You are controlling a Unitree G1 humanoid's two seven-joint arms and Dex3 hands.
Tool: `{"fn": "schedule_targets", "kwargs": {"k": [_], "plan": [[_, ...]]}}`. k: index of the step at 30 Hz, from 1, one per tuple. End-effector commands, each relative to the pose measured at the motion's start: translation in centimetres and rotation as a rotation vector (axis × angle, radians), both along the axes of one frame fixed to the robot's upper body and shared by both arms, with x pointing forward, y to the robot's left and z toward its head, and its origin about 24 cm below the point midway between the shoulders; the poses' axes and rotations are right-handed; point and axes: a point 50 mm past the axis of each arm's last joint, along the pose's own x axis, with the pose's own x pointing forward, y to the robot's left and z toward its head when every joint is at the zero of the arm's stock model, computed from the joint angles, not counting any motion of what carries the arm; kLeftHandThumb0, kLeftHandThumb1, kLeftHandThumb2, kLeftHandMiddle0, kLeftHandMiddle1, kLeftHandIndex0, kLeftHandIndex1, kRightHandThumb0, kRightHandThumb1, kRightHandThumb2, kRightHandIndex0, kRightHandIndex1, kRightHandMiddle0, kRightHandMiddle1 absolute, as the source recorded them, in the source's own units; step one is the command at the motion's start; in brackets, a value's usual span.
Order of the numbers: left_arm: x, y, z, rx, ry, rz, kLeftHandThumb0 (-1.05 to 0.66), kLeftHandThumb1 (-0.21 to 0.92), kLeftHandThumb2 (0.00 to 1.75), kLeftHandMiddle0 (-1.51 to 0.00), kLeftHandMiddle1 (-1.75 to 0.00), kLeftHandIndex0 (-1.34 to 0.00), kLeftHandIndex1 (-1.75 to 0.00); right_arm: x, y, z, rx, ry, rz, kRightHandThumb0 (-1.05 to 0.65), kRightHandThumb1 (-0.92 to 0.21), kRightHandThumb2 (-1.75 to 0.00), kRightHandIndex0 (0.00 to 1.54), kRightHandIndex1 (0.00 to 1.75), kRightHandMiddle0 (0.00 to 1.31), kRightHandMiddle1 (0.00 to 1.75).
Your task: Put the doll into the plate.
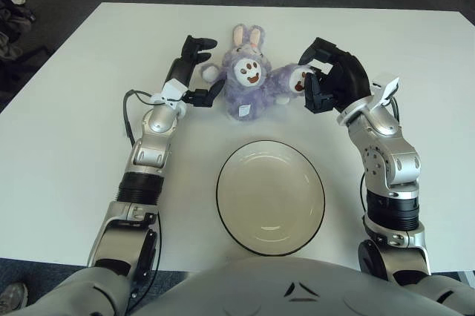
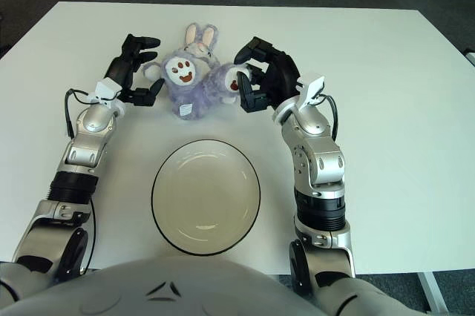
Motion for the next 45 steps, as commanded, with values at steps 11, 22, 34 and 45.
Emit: {"fn": "schedule_targets", "kwargs": {"k": [11,22,34,45], "plan": [[-1.0,1.7,2.7,0.52,-0.24,0.008,-0.87,0.43,0.77,-0.89,-1.71,0.0,-0.91,0.2,0.0,0.3,0.002,-0.019,0.005,-0.01,-0.07,-1.46,0.87,1.65,0.71,1.43],[-0.6,2.4,4.8,0.813,-0.331,-0.045,-0.9,0.56,0.69,-0.27,-0.83,0.0,-0.62,0.3,0.1,0.3,0.017,0.001,0.054,-0.01,-0.08,-1.45,0.87,1.64,0.7,1.44],[0.6,1.9,6.4,1.055,-0.383,-0.135,-0.8,0.52,0.75,-0.07,-0.4,0.0,-0.52,0.2,0.2,0.4,0.009,-0.003,0.061,-0.01,-0.09,-1.45,0.86,1.64,0.7,1.44],[1.7,1.0,6.2,1.137,-0.478,-0.198,-0.75,0.45,0.8,-0.01,-0.21,0.0,-0.44,0.1,0.2,0.4,0.005,-0.003,0.084,-0.01,-0.09,-1.45,0.86,1.65,0.71,1.43]]}}
